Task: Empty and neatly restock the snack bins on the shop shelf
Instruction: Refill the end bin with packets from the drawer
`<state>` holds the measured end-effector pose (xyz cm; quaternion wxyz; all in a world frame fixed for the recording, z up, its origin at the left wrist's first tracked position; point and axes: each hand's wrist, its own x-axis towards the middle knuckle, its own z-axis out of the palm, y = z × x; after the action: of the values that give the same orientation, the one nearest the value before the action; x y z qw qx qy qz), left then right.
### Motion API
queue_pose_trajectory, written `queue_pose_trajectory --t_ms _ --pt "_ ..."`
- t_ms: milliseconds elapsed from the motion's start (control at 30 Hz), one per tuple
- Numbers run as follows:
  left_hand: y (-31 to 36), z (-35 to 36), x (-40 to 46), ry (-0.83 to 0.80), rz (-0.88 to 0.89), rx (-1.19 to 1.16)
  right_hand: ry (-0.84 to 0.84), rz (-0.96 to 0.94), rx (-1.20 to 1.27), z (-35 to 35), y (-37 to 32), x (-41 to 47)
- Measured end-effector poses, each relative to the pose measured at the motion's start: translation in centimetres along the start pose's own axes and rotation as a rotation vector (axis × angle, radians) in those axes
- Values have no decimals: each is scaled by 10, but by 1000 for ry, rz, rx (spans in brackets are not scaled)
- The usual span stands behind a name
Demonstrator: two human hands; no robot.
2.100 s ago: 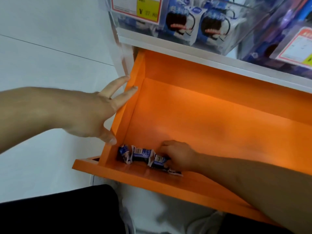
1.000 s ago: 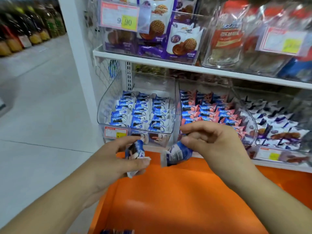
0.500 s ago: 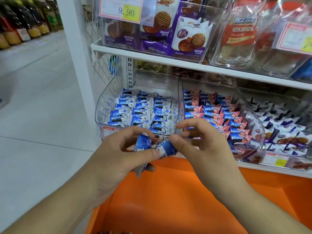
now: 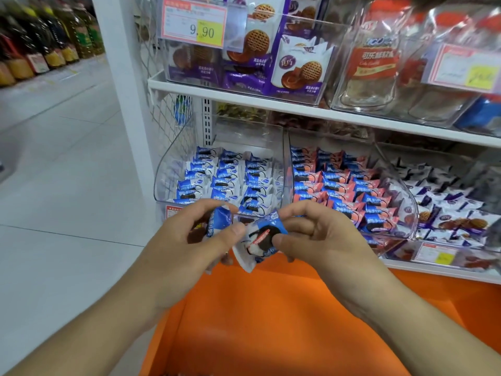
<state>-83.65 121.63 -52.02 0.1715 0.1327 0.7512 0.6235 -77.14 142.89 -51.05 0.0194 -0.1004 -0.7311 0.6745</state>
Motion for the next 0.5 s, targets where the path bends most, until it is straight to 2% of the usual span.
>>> queue_pose_trajectory --t_ms 133,233,300,400,500 --pt "1 8 -2 -94 -38 -29 14 -86 -32 9 2 0" --pt "-2 8 2 -31 -51 -71 -24 -60 44 14 2 0" --pt "-5 3 8 7 -73 -63 -4 -61 -12 14 1 8" --pt "-12 -9 19 49 -117 -20 120 -118 -222 3 -11 40" --pt "-24 -25 34 68 -197 -28 91 -243 -665 -1 -33 88"
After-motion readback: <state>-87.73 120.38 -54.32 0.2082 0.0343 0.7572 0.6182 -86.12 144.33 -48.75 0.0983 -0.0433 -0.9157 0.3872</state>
